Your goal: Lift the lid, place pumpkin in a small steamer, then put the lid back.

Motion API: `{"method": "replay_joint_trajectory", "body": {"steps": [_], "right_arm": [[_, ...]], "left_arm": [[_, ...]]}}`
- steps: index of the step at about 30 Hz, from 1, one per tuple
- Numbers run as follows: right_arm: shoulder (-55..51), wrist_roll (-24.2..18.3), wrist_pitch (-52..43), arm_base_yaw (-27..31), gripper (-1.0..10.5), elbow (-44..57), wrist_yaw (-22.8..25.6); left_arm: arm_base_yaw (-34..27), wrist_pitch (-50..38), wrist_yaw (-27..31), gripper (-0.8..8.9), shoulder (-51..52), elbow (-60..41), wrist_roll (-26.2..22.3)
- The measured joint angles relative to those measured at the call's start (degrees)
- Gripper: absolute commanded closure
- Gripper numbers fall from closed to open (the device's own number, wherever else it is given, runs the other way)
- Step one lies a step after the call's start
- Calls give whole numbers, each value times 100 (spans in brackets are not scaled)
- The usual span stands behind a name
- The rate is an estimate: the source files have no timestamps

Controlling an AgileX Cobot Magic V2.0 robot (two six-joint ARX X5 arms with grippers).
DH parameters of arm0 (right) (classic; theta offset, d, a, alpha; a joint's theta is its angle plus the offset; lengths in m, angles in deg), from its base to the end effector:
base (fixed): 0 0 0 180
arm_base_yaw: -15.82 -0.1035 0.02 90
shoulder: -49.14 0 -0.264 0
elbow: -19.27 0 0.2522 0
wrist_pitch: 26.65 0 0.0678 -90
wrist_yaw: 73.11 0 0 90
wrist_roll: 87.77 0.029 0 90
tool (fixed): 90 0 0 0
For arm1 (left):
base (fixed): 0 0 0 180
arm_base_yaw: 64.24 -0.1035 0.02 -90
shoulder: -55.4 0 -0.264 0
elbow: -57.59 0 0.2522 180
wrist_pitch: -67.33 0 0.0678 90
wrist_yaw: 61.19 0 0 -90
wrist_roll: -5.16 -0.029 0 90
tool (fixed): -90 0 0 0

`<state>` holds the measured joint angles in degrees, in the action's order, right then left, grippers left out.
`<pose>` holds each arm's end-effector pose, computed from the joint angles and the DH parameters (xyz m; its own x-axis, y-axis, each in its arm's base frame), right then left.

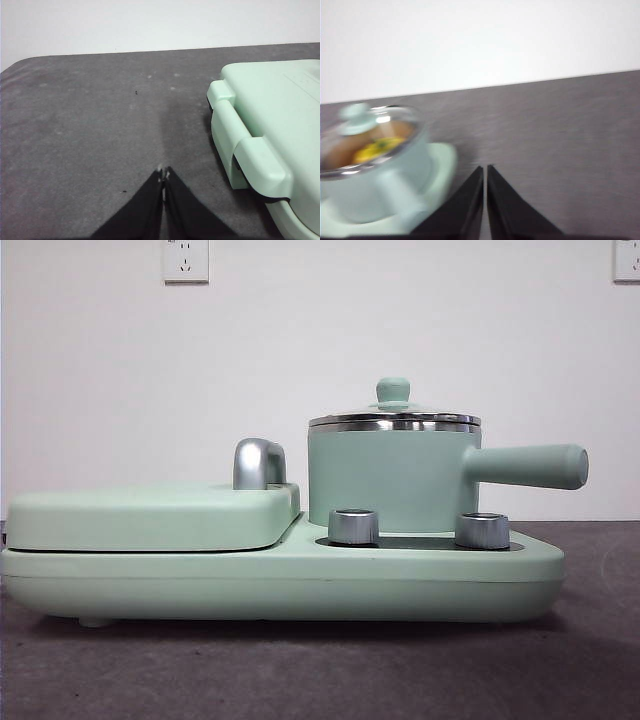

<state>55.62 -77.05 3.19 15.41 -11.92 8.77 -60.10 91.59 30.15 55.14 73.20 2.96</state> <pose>0.0829 0.0047 0.2301 0.9850 0.1483 -0.0885 -0.1286 0.9718 0.1977 0.0946 -0.0062 0.1565 0.9868 -0.0480 -0.1548 0.0550 0.9976 0.0415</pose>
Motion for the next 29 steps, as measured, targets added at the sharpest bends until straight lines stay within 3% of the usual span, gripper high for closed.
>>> {"method": "replay_joint_trajectory", "body": {"steps": [4, 7, 13, 21, 29], "right_arm": [[-367, -133, -144, -83, 940, 664, 826], [-533, -188, -166, -127, 940, 1021, 1086], [-621, -201, -632, -157, 940, 1652, 962], [-619, -605, -619, -160, 939, 1644, 505], [-619, -734, -660, -157, 939, 1646, 492]], "left_arm": [[0, 0, 0, 807, 0, 0, 0], [0, 0, 0, 807, 0, 0, 0], [0, 0, 2, 807, 0, 0, -2], [0, 0, 0, 807, 0, 0, -2], [0, 0, 0, 807, 0, 0, -2]]}}
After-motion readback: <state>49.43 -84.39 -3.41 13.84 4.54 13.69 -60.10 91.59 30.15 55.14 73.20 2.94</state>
